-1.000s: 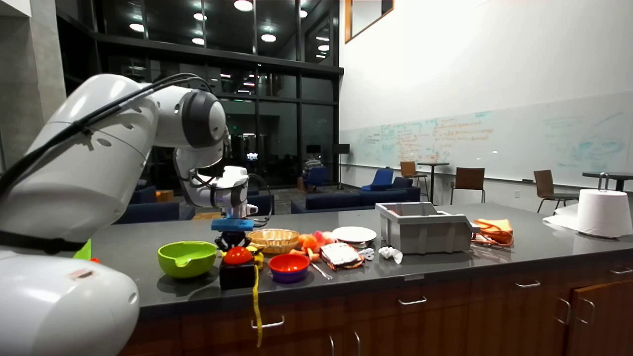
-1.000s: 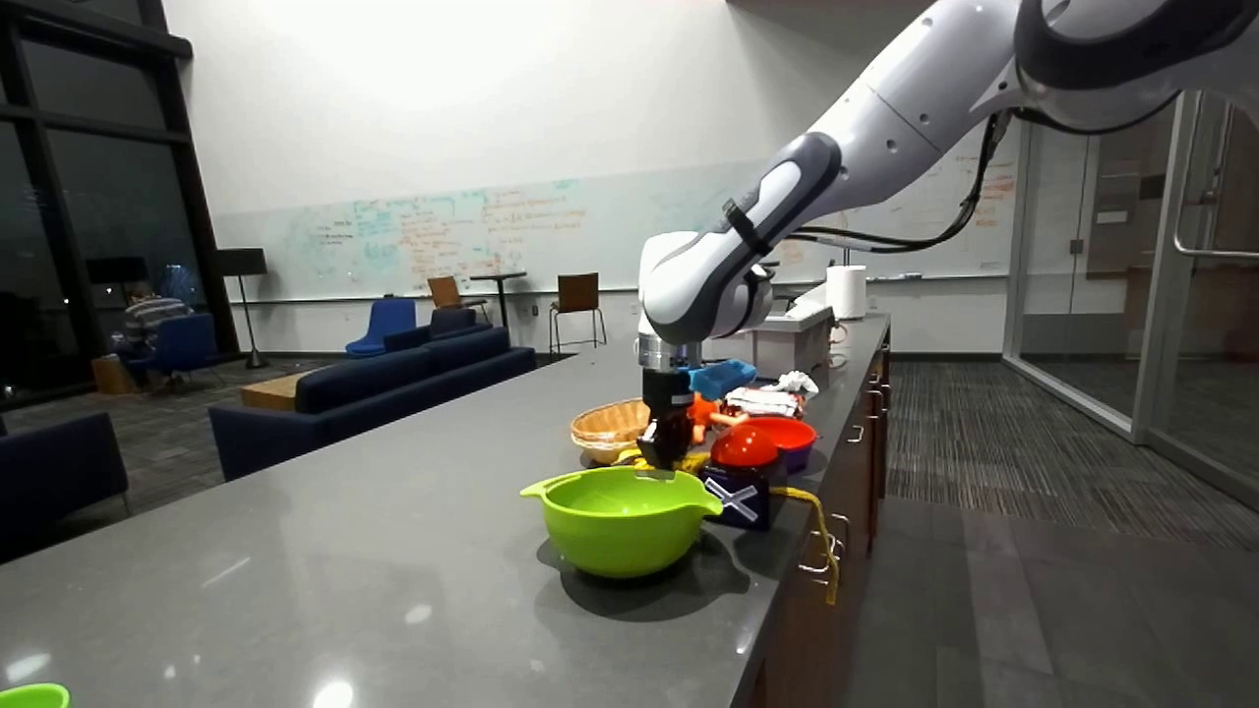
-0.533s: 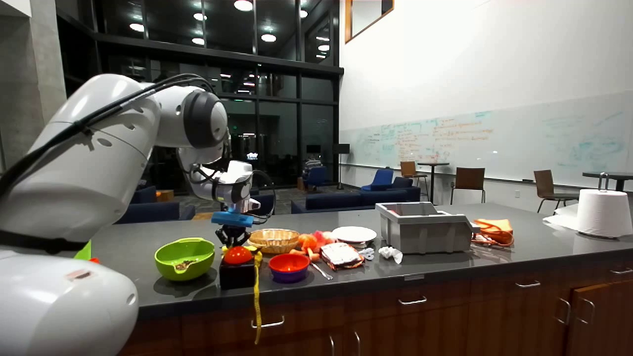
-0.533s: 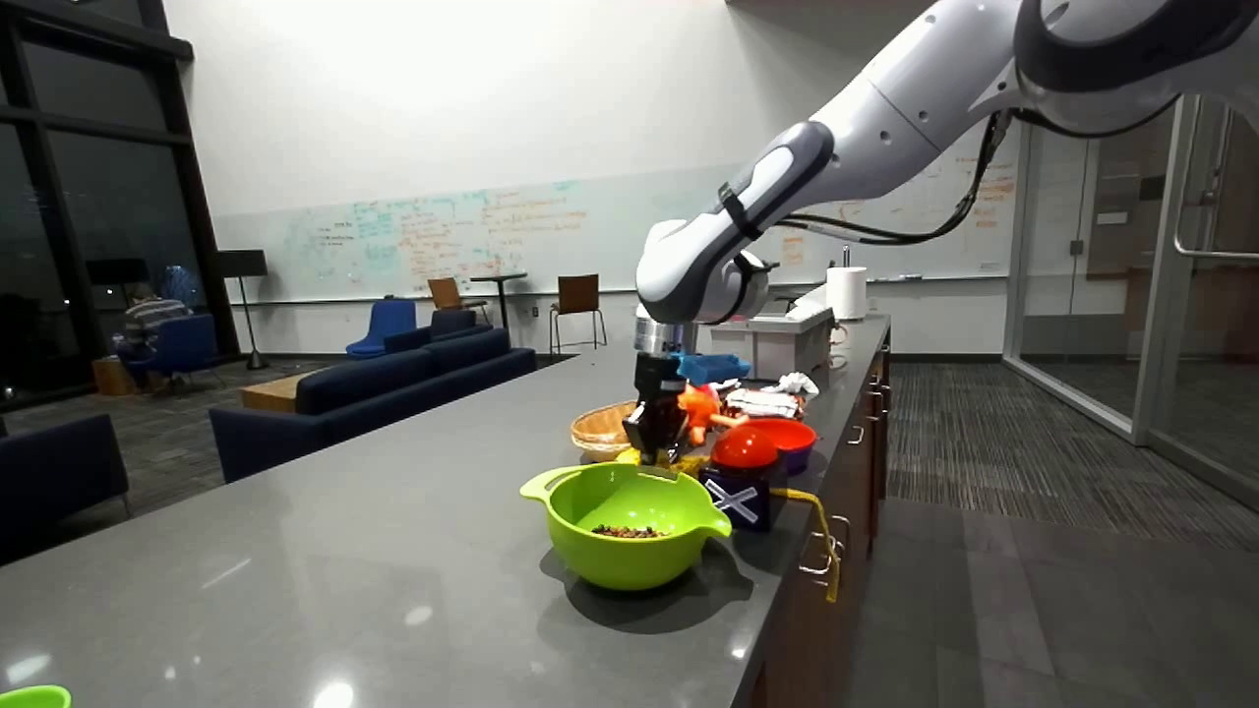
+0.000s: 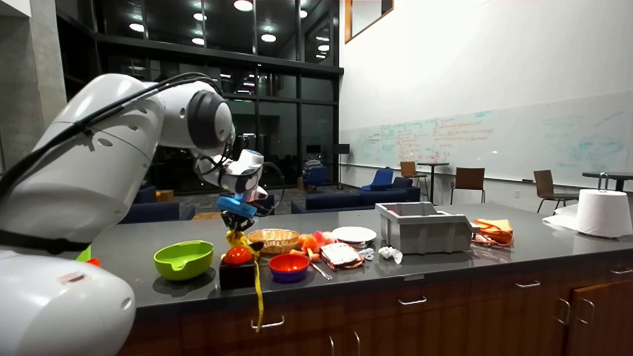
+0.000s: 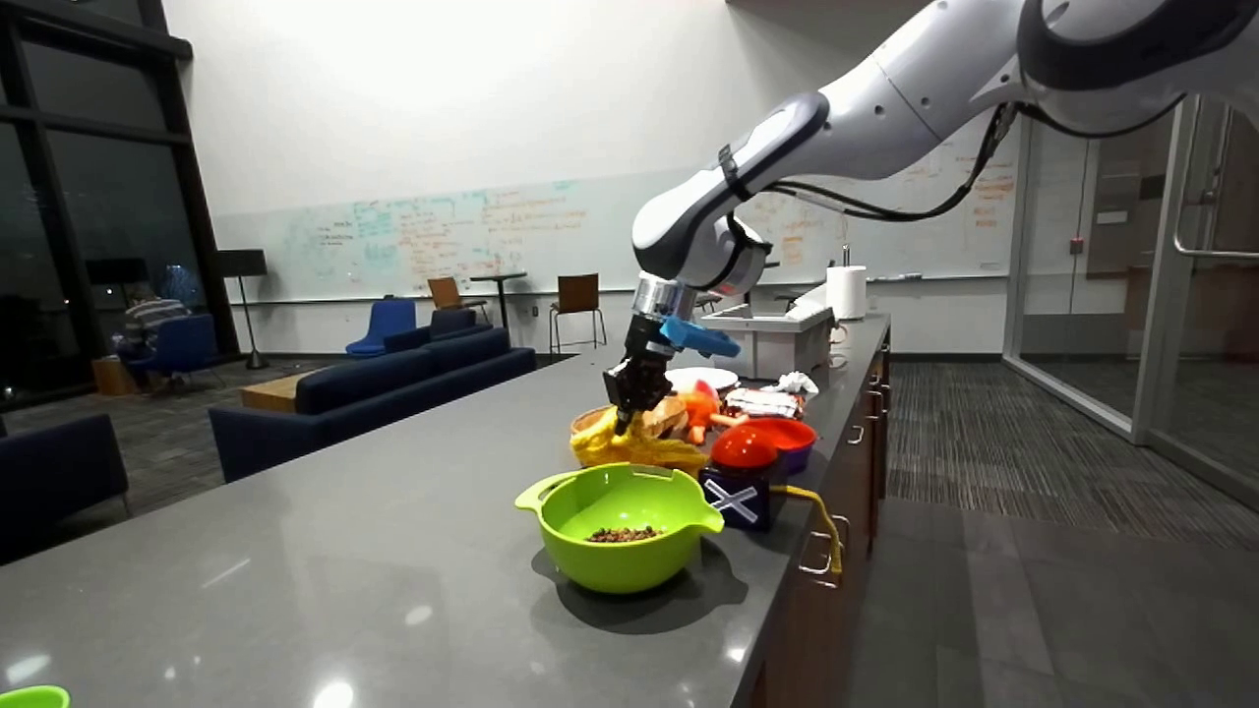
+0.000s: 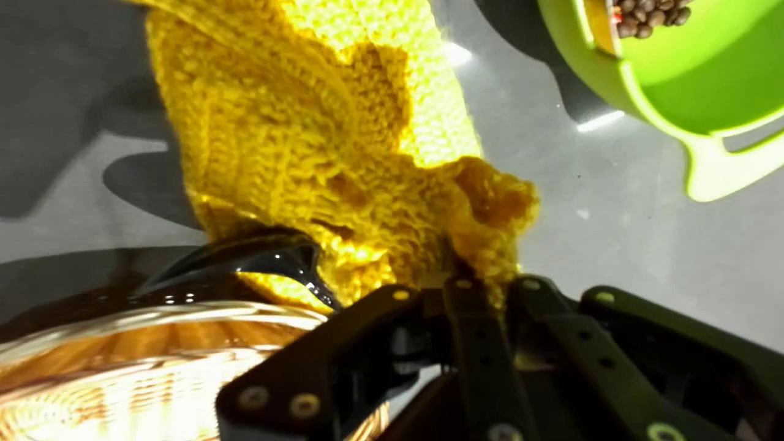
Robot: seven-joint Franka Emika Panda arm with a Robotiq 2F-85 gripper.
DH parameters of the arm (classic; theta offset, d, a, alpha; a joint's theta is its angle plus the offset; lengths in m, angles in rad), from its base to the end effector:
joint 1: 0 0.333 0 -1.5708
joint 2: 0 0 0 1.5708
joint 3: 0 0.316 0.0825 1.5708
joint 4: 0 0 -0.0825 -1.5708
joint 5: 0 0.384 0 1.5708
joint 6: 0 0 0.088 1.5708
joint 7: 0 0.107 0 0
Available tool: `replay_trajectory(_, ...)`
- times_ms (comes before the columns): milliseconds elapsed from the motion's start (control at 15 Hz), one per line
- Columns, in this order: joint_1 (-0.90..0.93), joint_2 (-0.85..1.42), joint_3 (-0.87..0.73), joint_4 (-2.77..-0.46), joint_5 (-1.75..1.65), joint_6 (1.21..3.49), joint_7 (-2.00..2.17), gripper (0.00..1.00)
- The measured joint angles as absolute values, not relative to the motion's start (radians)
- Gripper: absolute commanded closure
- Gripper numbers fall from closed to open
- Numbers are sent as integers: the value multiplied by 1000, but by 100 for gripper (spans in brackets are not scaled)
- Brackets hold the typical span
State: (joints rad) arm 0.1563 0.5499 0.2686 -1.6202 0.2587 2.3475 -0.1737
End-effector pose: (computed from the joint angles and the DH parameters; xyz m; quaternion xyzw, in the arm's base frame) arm 0.6515 0.2694 0.3333 -0.9637 -0.1863 -0.0715 0.1773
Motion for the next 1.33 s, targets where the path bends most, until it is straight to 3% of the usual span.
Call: replay_trajectory(1333, 155, 496, 369, -1527, 441, 2428, -214, 98)
